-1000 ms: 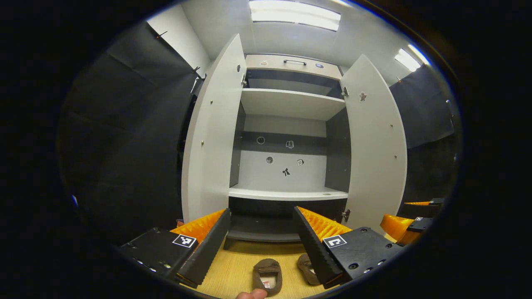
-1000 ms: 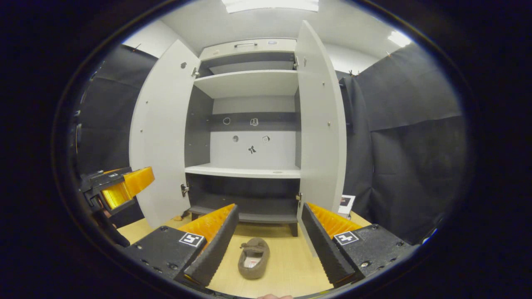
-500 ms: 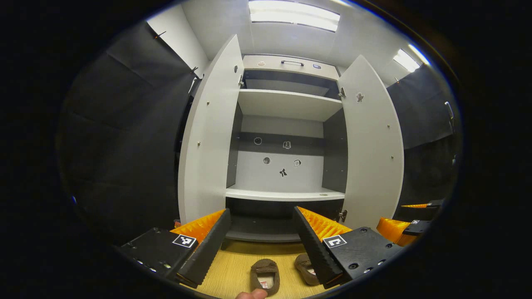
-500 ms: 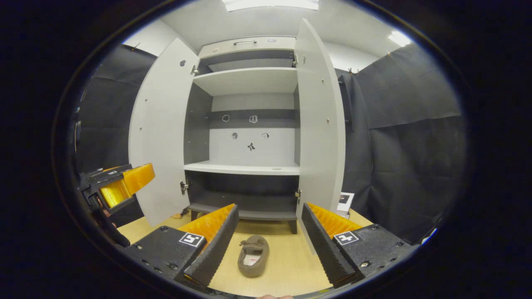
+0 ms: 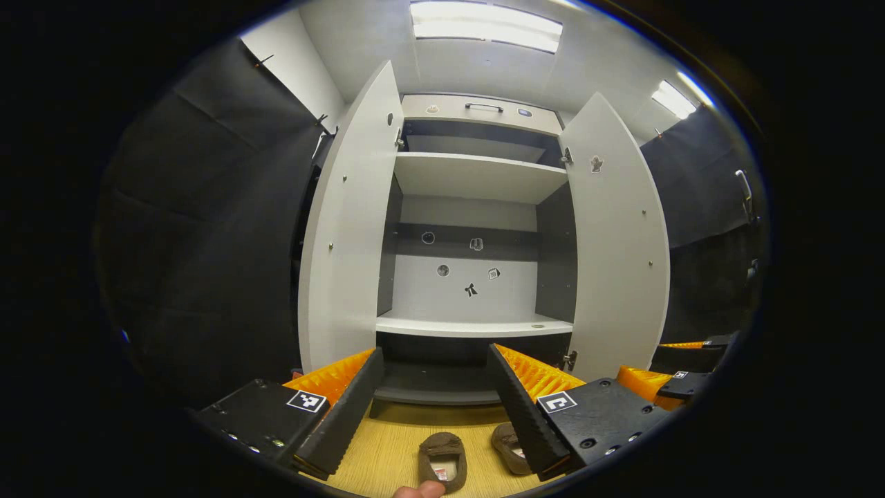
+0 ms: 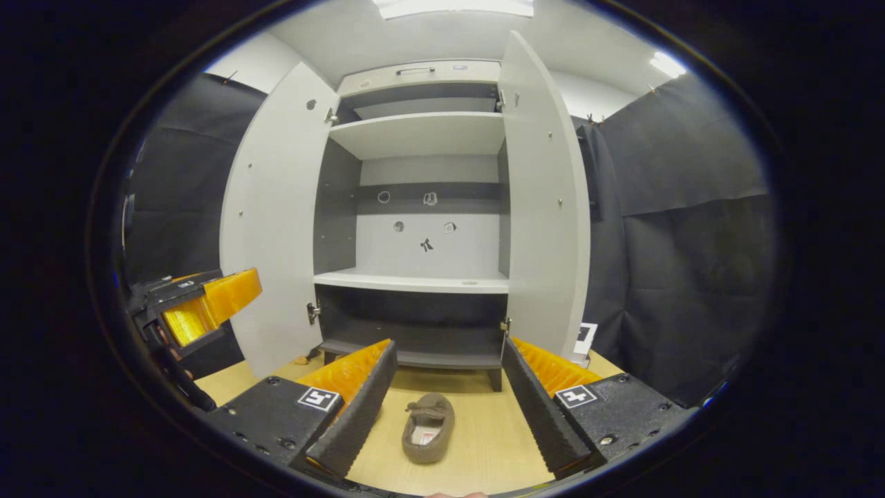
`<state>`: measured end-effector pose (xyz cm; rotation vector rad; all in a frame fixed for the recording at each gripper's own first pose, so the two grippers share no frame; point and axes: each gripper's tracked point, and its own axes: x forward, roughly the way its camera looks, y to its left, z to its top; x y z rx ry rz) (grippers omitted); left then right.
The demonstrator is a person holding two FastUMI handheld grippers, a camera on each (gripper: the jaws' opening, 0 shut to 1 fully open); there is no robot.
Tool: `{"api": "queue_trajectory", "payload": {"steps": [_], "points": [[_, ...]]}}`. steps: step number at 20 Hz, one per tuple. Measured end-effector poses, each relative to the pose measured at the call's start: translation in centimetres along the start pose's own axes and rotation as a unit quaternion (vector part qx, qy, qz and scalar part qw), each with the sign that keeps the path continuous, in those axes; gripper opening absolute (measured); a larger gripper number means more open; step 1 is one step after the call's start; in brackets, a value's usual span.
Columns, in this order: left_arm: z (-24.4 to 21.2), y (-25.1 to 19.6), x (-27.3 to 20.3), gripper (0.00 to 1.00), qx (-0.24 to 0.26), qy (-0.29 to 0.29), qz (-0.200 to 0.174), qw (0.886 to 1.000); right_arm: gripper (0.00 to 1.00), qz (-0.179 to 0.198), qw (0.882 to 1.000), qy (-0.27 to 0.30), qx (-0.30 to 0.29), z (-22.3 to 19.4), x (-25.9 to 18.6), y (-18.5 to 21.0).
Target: Grab one shoe with the right hand and put it into the shoe cabinet, grab the other shoe with the left hand and put it into the shoe cabinet; then close the right door with the right hand and the left door with the left hand.
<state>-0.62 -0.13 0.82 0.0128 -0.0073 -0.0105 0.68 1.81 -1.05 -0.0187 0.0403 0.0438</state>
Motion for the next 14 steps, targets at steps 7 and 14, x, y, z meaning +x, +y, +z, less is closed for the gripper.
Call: {"api": "queue_trajectory", "payload": {"steps": [7, 14], "points": [[-0.1, 0.3, -0.4, 0.95, 0.002, 0.004, 0.005, 1.000, 0.98, 0.044, 0.998, 0.050, -0.019, -4.6, 3.8, 3.0], [0.2, 0.7, -1.3, 0.95, 0.010, 0.005, 0.008, 1.000, 0.86, 0.100, 0.971, 0.211, -0.048, -18.3, 9.3, 6.6]]}}
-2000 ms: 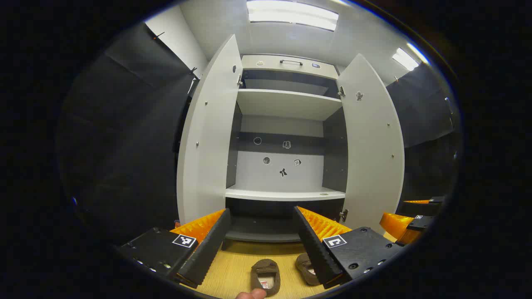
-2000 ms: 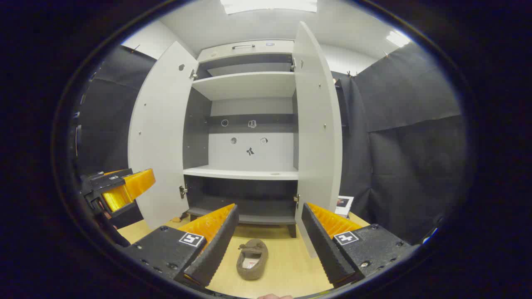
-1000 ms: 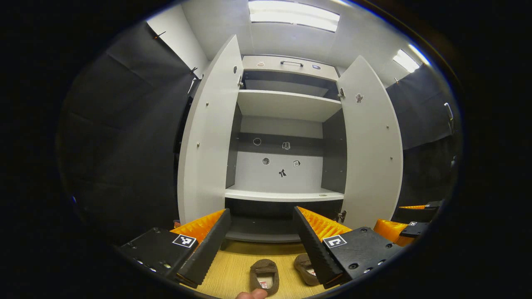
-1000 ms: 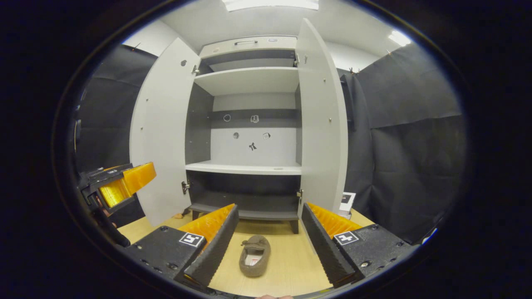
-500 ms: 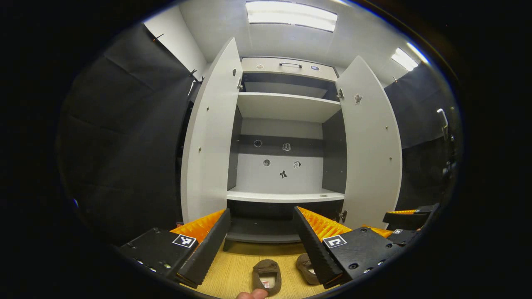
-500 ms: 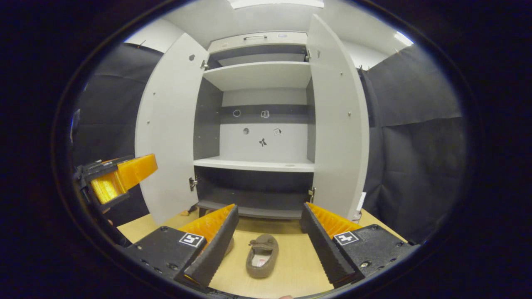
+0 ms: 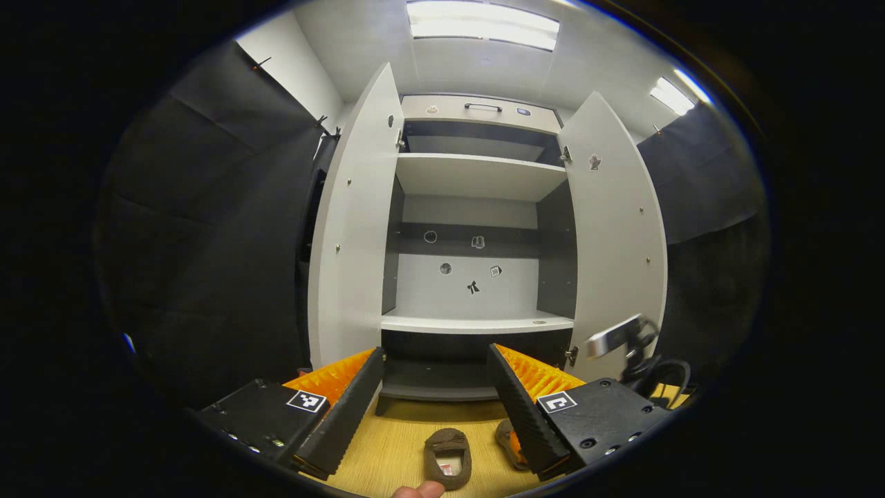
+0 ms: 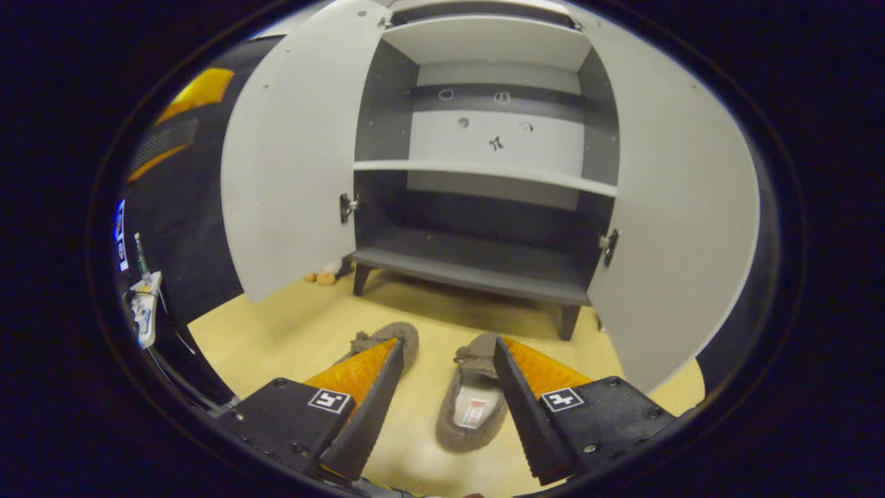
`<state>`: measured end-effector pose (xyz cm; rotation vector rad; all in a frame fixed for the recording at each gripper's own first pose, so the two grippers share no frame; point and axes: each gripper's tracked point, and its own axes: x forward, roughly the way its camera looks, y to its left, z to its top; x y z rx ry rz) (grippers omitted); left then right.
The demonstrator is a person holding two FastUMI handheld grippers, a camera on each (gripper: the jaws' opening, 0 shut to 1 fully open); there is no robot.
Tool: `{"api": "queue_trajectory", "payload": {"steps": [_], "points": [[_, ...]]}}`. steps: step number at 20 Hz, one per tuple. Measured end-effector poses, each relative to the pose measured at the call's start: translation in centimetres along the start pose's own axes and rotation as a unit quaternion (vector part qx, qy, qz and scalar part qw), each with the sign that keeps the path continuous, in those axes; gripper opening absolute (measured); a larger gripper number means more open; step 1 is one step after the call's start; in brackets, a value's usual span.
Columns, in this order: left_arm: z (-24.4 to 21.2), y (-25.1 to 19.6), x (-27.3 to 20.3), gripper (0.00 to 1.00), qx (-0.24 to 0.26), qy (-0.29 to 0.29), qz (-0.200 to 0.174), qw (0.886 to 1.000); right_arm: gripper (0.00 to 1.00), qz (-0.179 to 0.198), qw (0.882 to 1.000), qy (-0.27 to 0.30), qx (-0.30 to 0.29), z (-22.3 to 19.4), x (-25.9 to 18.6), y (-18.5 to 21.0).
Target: Grab one shoe with the right hand and put it into the shoe cabinet, grab the other shoe with the left hand and put it into the shoe cabinet; then close the right door with the right hand and the left door with the left hand.
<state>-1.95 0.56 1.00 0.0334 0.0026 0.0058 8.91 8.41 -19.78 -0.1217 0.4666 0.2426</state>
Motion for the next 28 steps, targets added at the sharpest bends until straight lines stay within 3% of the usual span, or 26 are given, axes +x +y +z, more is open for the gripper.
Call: {"api": "queue_trajectory", "payload": {"steps": [2, 4, 5, 11, 14, 15, 16, 17, 18, 28], "points": [[0.0, 0.4, -0.1, 0.95, 0.003, 0.000, 0.004, 1.000, 0.84, -0.008, 1.000, 0.030, 0.005, -2.1, 2.2, -0.6], [-0.2, 0.9, -0.1, 0.95, 0.003, 0.003, 0.008, 1.000, 0.70, -0.019, 0.998, 0.057, 0.002, -4.1, 4.1, -1.3], [-0.4, 1.1, -0.1, 0.95, 0.001, 0.005, 0.011, 1.000, 0.67, -0.021, 0.997, 0.069, 0.000, -4.9, 5.0, -1.4], [-0.9, 1.7, -0.2, 0.95, -0.003, 0.013, 0.021, 1.000, 0.60, -0.039, 0.993, 0.113, -0.002, -8.1, 9.2, -2.1], [-1.4, 1.8, -0.2, 0.95, -0.007, 0.019, 0.021, 1.000, 0.48, -0.059, 0.992, 0.101, -0.040, -8.2, 10.3, -2.7], [-1.4, 1.8, -0.2, 0.95, -0.007, 0.020, 0.022, 1.000, 0.30, -0.063, 0.992, 0.094, -0.045, -8.1, 10.4, -2.8], [-1.4, 1.9, -0.2, 0.95, -0.006, 0.019, 0.023, 1.000, 0.25, -0.060, 0.993, 0.088, -0.043, -8.5, 10.5, -2.8], [-1.3, 1.9, -0.3, 0.95, -0.005, 0.019, 0.023, 1.000, 0.13, -0.052, 0.994, 0.085, -0.033, -7.8, 10.2, -2.6], [-1.4, 1.9, -0.3, 0.95, -0.005, 0.019, 0.023, 1.000, 0.10, -0.048, 0.995, 0.079, -0.024, -7.5, 10.1, -2.6], [-2.4, 1.0, 0.1, 0.95, -0.013, 0.029, 0.009, 0.999, 0.06, -0.037, 0.998, -0.031, -0.043, 0.6, 3.5, -3.2]]}}
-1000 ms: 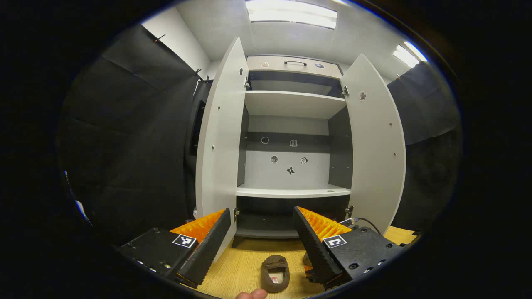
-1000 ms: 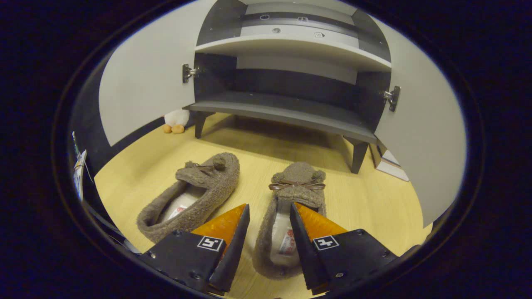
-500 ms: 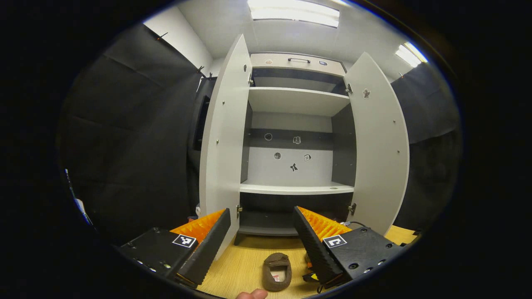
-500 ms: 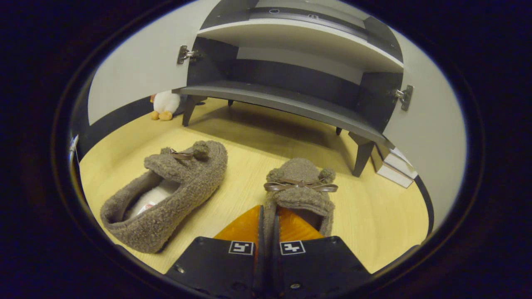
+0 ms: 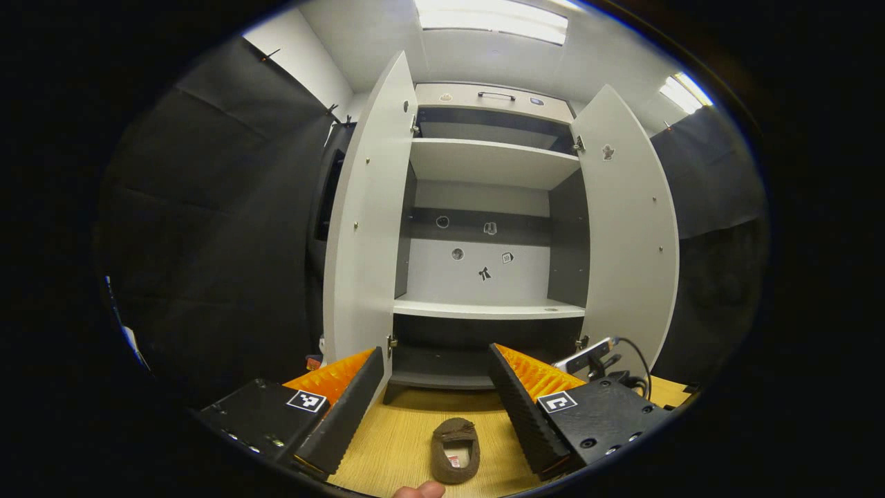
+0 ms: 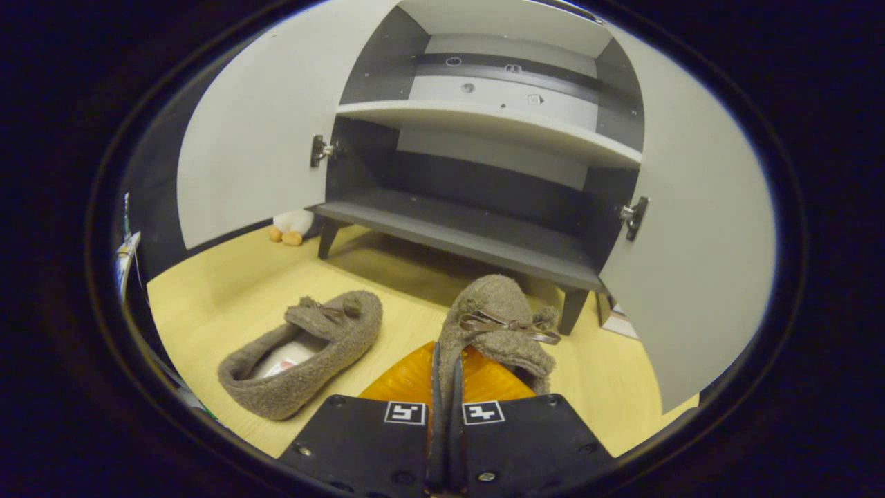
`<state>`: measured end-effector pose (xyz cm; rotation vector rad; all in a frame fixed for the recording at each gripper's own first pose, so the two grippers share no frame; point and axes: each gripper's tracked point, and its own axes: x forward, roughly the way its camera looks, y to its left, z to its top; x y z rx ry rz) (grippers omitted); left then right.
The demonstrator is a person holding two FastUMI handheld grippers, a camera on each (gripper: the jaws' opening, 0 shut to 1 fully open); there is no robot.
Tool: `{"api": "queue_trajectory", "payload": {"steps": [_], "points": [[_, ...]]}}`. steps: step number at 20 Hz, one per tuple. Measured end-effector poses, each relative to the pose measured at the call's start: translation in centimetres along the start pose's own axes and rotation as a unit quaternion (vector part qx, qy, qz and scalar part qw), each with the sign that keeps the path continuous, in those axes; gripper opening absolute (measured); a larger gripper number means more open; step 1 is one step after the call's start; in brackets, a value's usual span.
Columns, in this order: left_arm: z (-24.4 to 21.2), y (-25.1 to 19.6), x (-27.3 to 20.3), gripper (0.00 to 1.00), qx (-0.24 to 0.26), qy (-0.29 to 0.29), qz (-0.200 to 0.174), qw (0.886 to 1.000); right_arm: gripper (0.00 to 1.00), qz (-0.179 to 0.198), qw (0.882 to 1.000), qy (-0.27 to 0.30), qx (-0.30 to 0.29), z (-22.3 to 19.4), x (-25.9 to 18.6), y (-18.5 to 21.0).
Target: Grab one shoe with the right hand and put it into the shoe cabinet, grab the other shoe with the left hand and put it into the shoe cabinet; then close the right door with the right hand and the left door with the left hand.
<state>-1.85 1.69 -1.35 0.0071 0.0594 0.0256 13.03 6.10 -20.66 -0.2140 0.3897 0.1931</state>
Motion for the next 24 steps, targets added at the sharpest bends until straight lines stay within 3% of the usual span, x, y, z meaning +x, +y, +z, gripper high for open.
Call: {"api": "queue_trajectory", "payload": {"steps": [7, 11, 18, 24], "points": [[-0.2, -0.8, 0.4, 0.95, -0.001, -0.002, -0.013, 1.000, 0.06, 0.014, 0.998, -0.062, 0.010, 10.0, -5.6, -0.8], [-0.4, -0.7, 0.4, 0.95, 0.002, -0.004, -0.012, 1.000, 0.06, 0.009, 0.995, -0.097, 0.012, 18.1, -5.5, -2.8], [-0.5, -0.2, -0.1, 0.95, 0.015, -0.006, -0.010, 1.000, 0.06, -0.020, 0.995, -0.094, -0.010, 30.2, 1.6, -6.7], [-1.3, 0.4, 0.0, 0.95, 0.023, 0.005, -0.005, 1.000, 0.06, -0.039, 0.998, -0.032, -0.032, 34.3, 10.7, -8.3]]}}
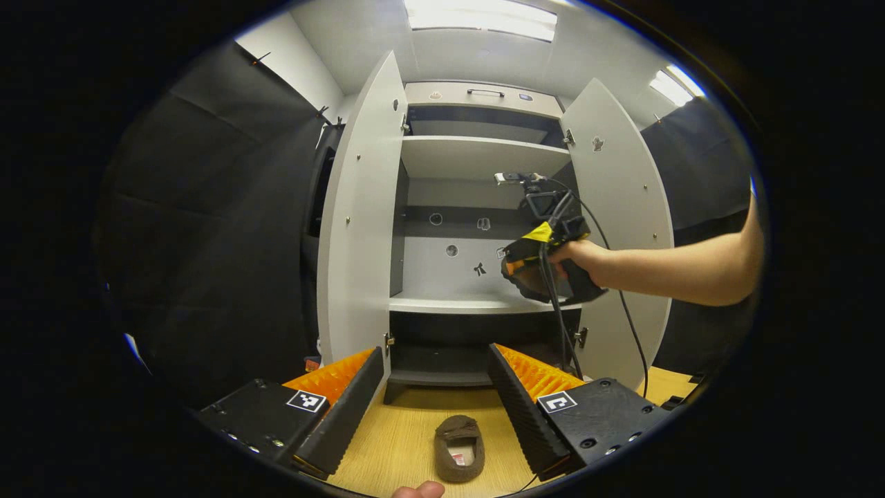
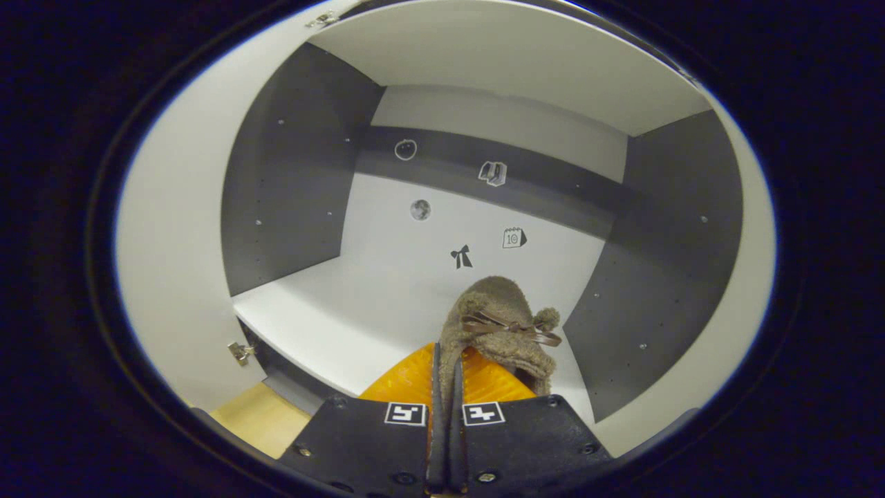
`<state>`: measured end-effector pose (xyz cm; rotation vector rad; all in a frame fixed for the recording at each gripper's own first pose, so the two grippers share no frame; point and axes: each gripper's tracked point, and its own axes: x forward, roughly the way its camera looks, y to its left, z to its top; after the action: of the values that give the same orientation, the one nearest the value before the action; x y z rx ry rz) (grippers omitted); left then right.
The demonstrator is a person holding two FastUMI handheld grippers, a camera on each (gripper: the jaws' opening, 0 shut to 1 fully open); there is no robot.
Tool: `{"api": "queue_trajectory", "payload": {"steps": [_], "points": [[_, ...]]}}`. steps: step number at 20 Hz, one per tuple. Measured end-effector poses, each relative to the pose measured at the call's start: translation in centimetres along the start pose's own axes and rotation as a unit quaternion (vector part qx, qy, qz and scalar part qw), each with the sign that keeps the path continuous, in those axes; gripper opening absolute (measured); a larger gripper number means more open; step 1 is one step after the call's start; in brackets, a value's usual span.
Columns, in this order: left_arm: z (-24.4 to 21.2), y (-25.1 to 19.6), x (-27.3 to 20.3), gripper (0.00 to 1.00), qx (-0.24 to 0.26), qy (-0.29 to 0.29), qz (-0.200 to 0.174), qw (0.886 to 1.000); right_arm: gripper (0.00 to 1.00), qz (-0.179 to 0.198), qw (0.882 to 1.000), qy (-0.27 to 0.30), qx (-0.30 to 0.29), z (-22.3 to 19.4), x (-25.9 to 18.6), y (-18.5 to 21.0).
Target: Grab one shoe with the right hand and put it into the shoe cabinet, grab the other shoe with the left hand and put it into the shoe cabinet; then close the right door with the right hand and the left door with the left hand.
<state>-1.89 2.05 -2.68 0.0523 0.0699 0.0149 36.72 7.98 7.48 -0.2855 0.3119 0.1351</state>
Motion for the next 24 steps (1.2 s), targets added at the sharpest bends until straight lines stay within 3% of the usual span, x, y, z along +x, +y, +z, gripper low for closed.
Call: {"api": "queue_trajectory", "payload": {"steps": [4, 10, 12, 13, 14, 15, 16, 17, 18, 19, 20, 21, 23, 24], "points": [[-0.1, 0.5, -0.1, 0.95, 0.002, 0.000, 0.008, 1.000, 0.06, -0.029, 0.999, 0.040, -0.021, -0.6, 5.0, -1.1], [-0.8, 1.0, 0.6, 0.95, -0.001, 0.011, 0.013, 1.000, 0.10, -0.033, 0.996, 0.071, -0.035, -1.6, 6.7, 0.1], [-0.8, 0.9, 0.8, 0.95, -0.004, 0.009, 0.011, 1.000, 0.17, -0.031, 0.997, 0.067, -0.029, -1.2, 6.2, 0.6], [-0.8, 0.8, 1.0, 0.95, -0.005, 0.010, 0.009, 1.000, 0.34, -0.029, 0.997, 0.064, -0.030, -1.0, 5.9, 0.6], [-0.9, 0.7, 0.9, 0.95, -0.005, 0.011, 0.007, 1.000, 0.45, -0.025, 0.997, 0.062, -0.029, -0.8, 5.2, 0.8], [-1.0, 0.6, 0.9, 0.95, -0.005, 0.011, 0.005, 1.000, 0.45, -0.021, 0.998, 0.059, -0.023, -0.6, 4.3, 0.9], [-0.9, 0.5, 1.0, 0.95, -0.006, 0.011, 0.004, 1.000, 0.39, -0.014, 0.998, 0.052, -0.012, -0.2, 3.1, 1.0], [-1.0, 0.4, 1.0, 0.95, -0.006, 0.011, 0.001, 1.000, 0.56, -0.007, 0.999, 0.037, -0.003, 0.4, 1.8, 1.0], [-1.1, 0.2, 1.1, 0.95, -0.006, 0.012, -0.001, 1.000, 0.48, -0.003, 1.000, 0.018, 0.002, 1.2, 0.1, 0.8], [-1.2, 0.1, 1.1, 0.95, -0.005, 0.013, -0.004, 1.000, 0.49, -0.002, 1.000, -0.003, 0.004, 1.8, -1.8, 0.5], [-1.3, 0.0, 1.1, 0.95, -0.004, 0.014, -0.006, 1.000, 0.57, 0.000, 1.000, -0.024, 0.004, 2.1, -3.9, 0.3], [-1.4, -0.1, 1.2, 0.95, -0.003, 0.016, -0.008, 1.000, 0.49, 0.006, 0.999, -0.044, 0.005, 2.1, -6.1, 0.5], [-1.6, -0.2, 1.3, 0.95, -0.001, 0.016, -0.010, 1.000, 0.49, 0.012, 0.997, -0.081, 0.016, 1.3, -10.4, 0.8], [-1.6, -0.2, 1.3, 0.95, -0.001, 0.015, -0.011, 1.000, 0.58, 0.015, 0.995, -0.100, 0.022, 0.5, -12.4, 1.0]]}}
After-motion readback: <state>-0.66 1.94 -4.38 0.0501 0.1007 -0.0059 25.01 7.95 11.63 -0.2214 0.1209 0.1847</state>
